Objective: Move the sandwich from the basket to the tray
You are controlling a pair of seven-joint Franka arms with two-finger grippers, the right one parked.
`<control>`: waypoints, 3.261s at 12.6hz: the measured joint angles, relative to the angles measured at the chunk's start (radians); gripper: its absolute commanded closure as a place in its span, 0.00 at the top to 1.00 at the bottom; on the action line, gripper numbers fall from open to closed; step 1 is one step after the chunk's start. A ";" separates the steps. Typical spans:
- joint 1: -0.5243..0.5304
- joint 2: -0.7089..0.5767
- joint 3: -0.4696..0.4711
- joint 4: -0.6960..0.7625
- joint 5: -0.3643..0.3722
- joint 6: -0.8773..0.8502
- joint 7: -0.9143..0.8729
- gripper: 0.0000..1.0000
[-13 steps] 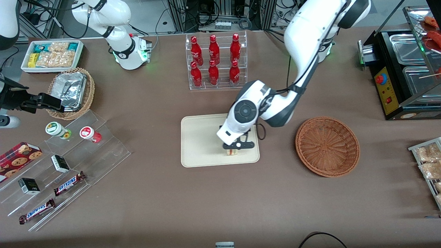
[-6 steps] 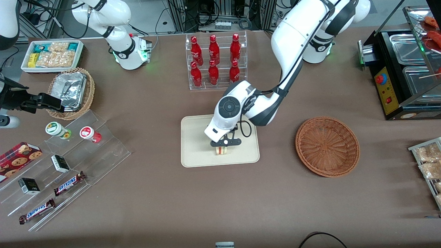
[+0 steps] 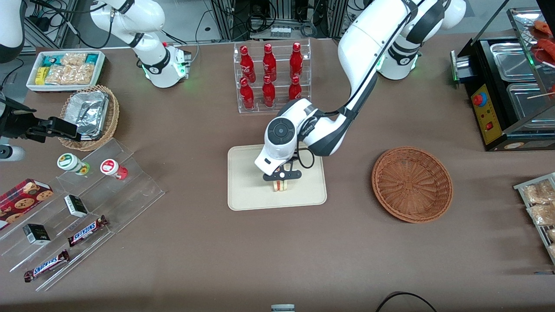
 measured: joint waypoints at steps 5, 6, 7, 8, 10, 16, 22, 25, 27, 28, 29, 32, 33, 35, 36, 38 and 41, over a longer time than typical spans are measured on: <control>-0.002 0.002 0.000 0.000 0.003 -0.001 -0.028 0.00; -0.002 0.003 0.000 0.000 0.003 -0.001 -0.038 0.00; -0.003 0.004 0.000 0.000 0.004 -0.001 -0.048 0.00; -0.005 0.006 0.000 0.000 0.006 -0.001 -0.054 0.00; -0.009 0.011 0.000 0.000 0.013 -0.001 -0.059 0.10; -0.010 0.025 0.002 0.000 0.016 0.000 -0.062 1.00; -0.007 0.003 0.007 0.073 0.016 -0.057 -0.064 1.00; -0.007 -0.036 0.009 0.151 0.016 -0.164 -0.064 1.00; -0.006 -0.059 0.012 0.194 0.016 -0.226 -0.064 1.00; -0.006 -0.071 0.020 0.204 0.016 -0.242 -0.061 1.00; -0.006 -0.086 0.032 0.208 0.016 -0.253 -0.044 1.00; -0.006 -0.124 0.088 0.212 0.016 -0.301 0.074 1.00; -0.005 -0.137 0.115 0.212 0.012 -0.323 0.124 1.00; -0.006 -0.158 0.199 0.212 -0.040 -0.367 0.242 1.00; -0.005 -0.164 0.261 0.211 -0.085 -0.387 0.315 1.00; 0.002 -0.181 0.375 0.196 -0.153 -0.410 0.445 1.00; 0.007 -0.229 0.495 0.148 -0.193 -0.437 0.546 1.00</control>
